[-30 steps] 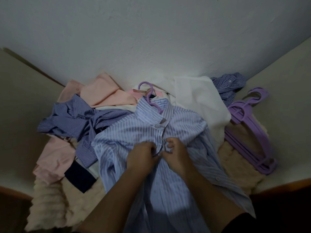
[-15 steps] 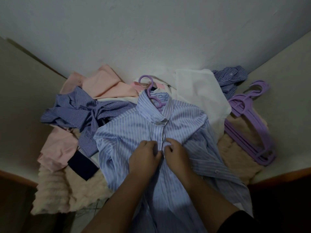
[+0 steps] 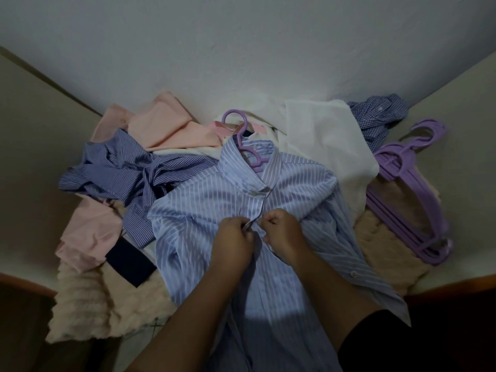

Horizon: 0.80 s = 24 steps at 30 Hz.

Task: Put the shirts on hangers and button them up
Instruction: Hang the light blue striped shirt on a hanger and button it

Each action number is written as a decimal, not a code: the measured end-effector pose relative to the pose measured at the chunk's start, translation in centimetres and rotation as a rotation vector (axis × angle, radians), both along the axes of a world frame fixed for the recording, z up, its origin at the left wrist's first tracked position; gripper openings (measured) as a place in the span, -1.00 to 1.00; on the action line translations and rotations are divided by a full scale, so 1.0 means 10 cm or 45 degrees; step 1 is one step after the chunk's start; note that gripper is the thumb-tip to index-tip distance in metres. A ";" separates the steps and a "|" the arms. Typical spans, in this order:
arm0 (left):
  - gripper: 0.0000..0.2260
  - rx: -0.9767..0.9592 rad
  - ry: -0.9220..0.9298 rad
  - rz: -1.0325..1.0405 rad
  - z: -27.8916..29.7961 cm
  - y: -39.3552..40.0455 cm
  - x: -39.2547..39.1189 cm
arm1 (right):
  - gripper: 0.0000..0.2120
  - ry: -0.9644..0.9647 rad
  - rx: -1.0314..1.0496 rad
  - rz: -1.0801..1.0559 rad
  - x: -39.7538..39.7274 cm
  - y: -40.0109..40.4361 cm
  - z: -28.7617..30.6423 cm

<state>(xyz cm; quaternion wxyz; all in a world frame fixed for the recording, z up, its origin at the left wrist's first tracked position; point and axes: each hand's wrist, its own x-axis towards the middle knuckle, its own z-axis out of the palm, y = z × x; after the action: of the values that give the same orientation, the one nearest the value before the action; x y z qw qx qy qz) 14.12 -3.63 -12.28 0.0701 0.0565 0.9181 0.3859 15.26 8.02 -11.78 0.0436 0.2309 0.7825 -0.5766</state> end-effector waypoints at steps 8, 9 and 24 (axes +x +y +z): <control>-0.62 0.061 -0.032 0.044 0.05 -0.01 0.07 | -0.77 0.031 -0.023 -0.159 0.01 -0.02 0.01; -0.69 0.066 -0.038 0.056 0.05 -0.02 0.07 | -0.73 0.026 -0.028 -0.147 0.01 -0.02 -0.01; -0.70 0.495 -0.417 0.269 0.05 0.04 -0.07 | -0.75 0.001 -0.174 -0.084 -0.01 0.00 0.06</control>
<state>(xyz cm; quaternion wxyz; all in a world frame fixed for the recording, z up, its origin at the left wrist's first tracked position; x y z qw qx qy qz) 13.45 -3.22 -11.74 0.1649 -0.0901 0.8041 0.5640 15.18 8.04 -11.16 0.0400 0.2528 0.7332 -0.6300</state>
